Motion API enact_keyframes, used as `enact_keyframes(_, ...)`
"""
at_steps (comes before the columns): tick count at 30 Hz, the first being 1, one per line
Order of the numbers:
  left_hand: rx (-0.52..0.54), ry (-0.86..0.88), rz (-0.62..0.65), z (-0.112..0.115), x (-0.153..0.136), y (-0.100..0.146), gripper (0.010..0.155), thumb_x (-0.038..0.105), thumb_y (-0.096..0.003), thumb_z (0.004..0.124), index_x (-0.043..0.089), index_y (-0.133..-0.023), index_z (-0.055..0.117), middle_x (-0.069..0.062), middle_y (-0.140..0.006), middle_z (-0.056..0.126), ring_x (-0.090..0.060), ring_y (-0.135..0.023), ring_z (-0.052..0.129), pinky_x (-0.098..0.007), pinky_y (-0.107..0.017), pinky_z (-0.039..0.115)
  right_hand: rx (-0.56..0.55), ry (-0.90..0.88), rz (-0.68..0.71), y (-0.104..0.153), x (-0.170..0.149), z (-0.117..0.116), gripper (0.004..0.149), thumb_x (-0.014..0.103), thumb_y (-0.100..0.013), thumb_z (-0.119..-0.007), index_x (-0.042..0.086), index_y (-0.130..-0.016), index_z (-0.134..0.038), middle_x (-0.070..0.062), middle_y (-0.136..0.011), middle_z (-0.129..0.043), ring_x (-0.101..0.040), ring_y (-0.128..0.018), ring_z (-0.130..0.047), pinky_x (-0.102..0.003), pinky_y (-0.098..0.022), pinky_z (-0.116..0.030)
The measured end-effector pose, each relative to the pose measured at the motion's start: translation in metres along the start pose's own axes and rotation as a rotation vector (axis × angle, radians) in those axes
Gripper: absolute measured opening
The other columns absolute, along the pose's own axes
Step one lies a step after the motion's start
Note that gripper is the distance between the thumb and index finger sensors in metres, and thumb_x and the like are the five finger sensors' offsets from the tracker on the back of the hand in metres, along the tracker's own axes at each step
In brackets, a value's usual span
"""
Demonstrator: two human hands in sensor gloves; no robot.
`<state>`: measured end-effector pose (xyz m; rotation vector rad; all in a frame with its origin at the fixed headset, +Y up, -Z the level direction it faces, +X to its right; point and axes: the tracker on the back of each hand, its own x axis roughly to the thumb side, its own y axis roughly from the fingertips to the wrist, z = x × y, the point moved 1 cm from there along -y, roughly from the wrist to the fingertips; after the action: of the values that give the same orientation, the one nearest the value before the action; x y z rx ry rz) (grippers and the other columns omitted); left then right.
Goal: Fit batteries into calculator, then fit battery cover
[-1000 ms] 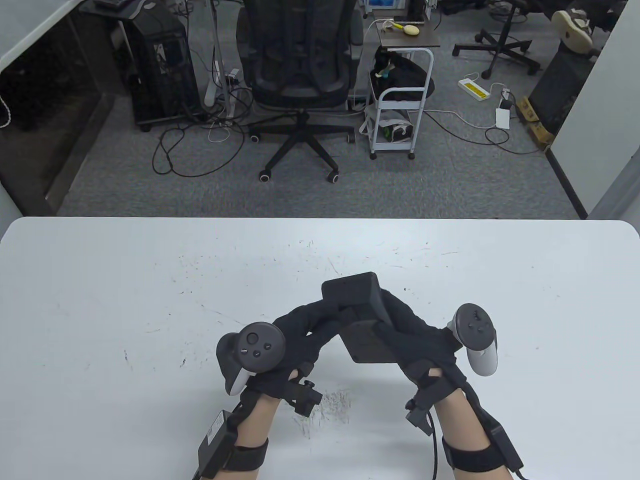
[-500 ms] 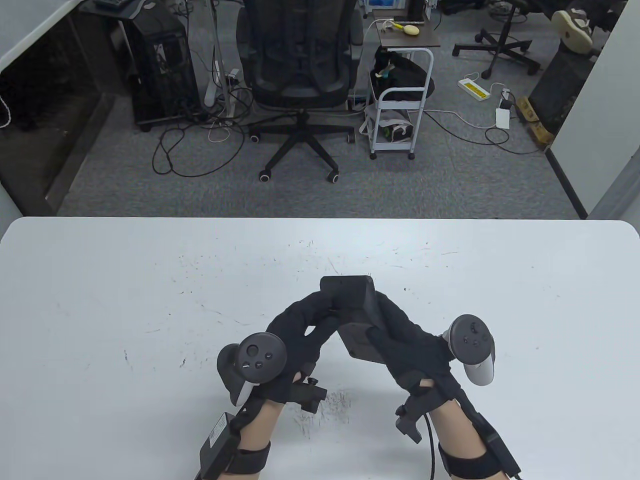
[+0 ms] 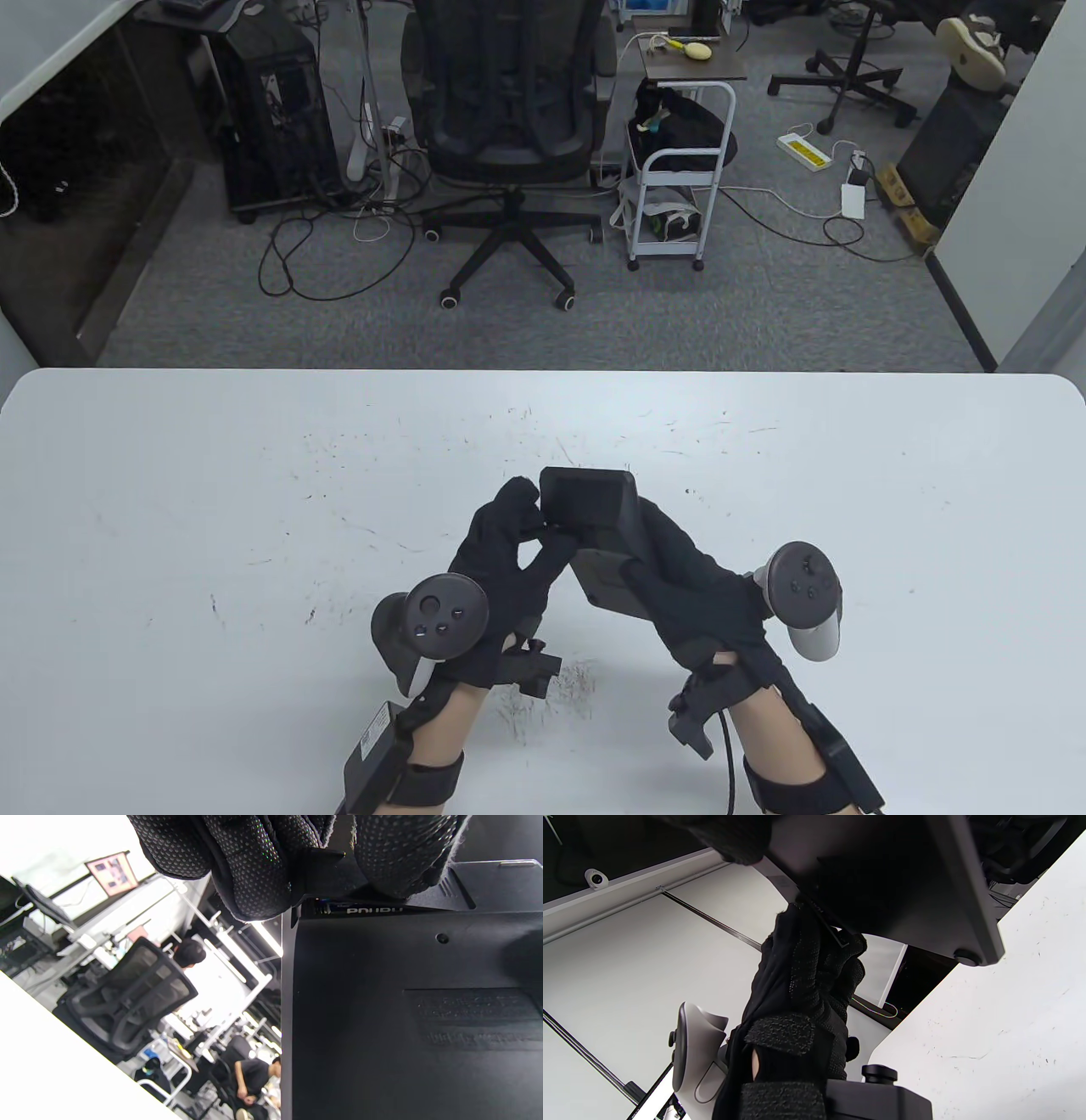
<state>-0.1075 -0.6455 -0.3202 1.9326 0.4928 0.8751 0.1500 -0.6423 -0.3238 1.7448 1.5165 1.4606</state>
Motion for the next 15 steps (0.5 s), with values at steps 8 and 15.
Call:
enact_keyframes(8,-0.010,-0.023,-0.029,0.002,-0.003,0.000,0.086,0.063,-0.0469,0.076,0.019,-0.114,0.044,-0.009,-0.111,0.062,-0.015,-0.080,0.090,-0.051,-0.073,0.072,0.005,-0.006,0.007,0.001,0.001,0.000,0.062,0.032,-0.052,-0.082,0.020,-0.107,-0.055,-0.014,-0.107,-0.068,-0.044,-0.089,-0.081,-0.055,-0.057,-0.077)
enact_keyframes(15,-0.145,-0.033,-0.094,0.008,-0.011,-0.004,0.084,0.071,-0.0481,0.065,0.019,-0.112,0.050,-0.018,-0.116,0.059,-0.023,-0.086,0.090,-0.055,-0.073,0.071,0.003,-0.001,0.008,0.001,0.001,0.000,0.062,0.031,-0.052,-0.082,0.020,-0.106,-0.056,-0.014,-0.107,-0.068,-0.045,-0.089,-0.081,-0.055,-0.057,-0.077)
